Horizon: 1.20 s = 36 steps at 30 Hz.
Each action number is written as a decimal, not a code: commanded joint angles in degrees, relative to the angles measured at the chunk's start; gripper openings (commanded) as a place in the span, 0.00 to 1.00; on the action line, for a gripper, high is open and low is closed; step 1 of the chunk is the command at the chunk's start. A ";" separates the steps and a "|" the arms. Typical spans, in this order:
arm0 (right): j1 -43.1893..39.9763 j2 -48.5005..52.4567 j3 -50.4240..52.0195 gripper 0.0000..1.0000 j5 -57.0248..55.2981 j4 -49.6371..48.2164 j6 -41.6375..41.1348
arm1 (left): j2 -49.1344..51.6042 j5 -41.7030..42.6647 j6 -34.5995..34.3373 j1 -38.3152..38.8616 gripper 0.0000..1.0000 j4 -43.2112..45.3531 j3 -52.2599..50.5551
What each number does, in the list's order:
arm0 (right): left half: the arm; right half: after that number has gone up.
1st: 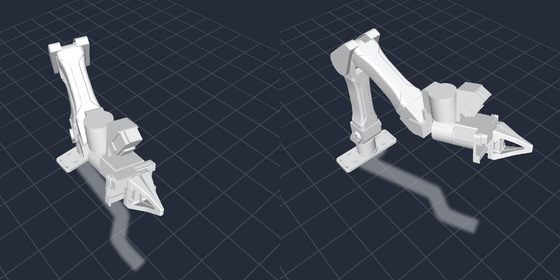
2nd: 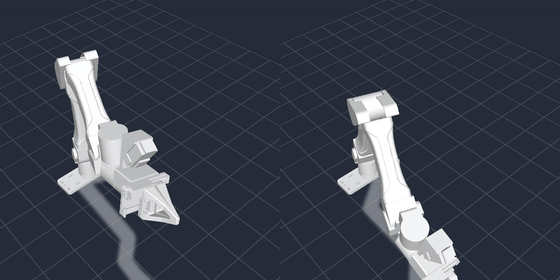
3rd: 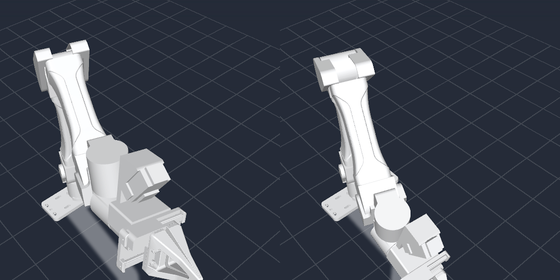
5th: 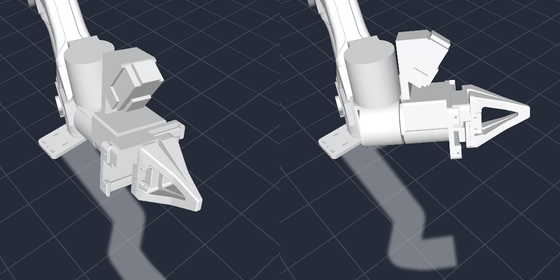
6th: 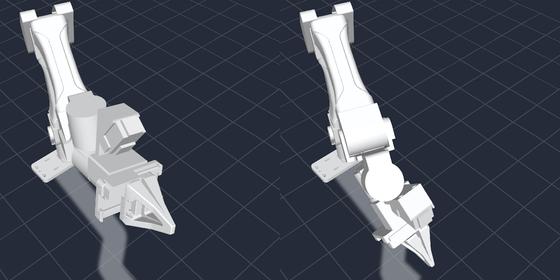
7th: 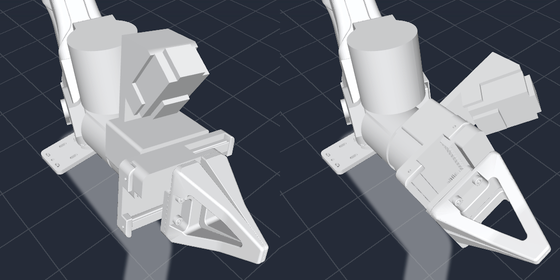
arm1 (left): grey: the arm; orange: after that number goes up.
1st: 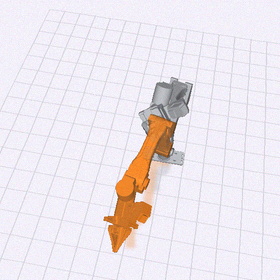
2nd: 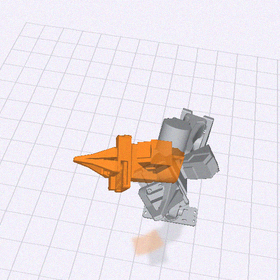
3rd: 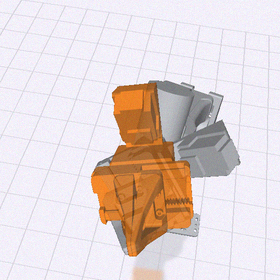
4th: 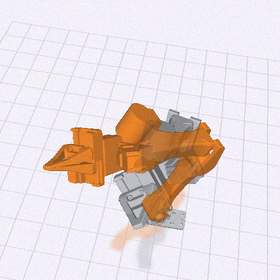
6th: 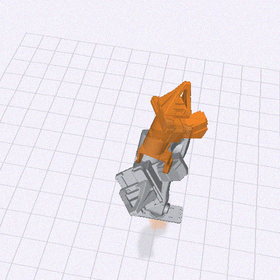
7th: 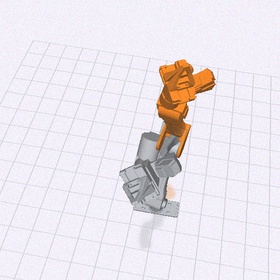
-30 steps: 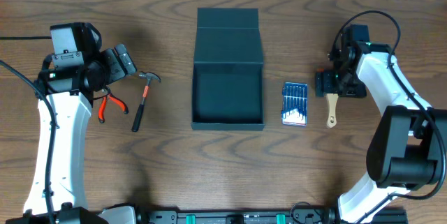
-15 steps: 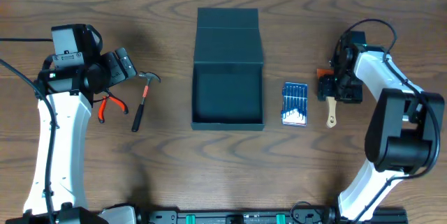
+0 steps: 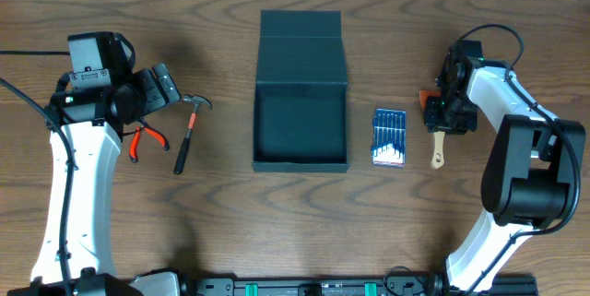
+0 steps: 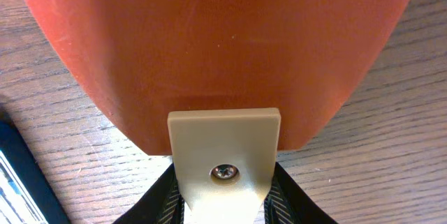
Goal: Pack container
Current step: 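Raise both arms and grasp the orange scraper with the right gripper, then carry the scraper over the green box and release it inside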
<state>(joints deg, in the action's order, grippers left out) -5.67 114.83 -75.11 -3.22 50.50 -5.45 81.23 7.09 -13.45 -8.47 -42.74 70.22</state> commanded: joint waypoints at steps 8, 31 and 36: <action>2.32 -11.30 -10.62 0.01 0.13 7.69 -0.07 | 0.02 -0.70 0.57 -0.26 0.98 -0.50 1.16; 37.81 -10.73 -19.80 0.01 17.20 8.48 53.48 | 0.02 -0.70 0.59 -0.26 0.98 -0.79 1.16; 37.94 -3.56 -19.80 0.01 16.90 8.46 62.73 | 0.02 -0.70 0.57 -0.26 0.98 -0.79 1.16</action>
<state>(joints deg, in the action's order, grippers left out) 31.94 108.57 -95.00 13.17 58.96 47.79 81.23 7.09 -13.45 -8.47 -43.29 70.22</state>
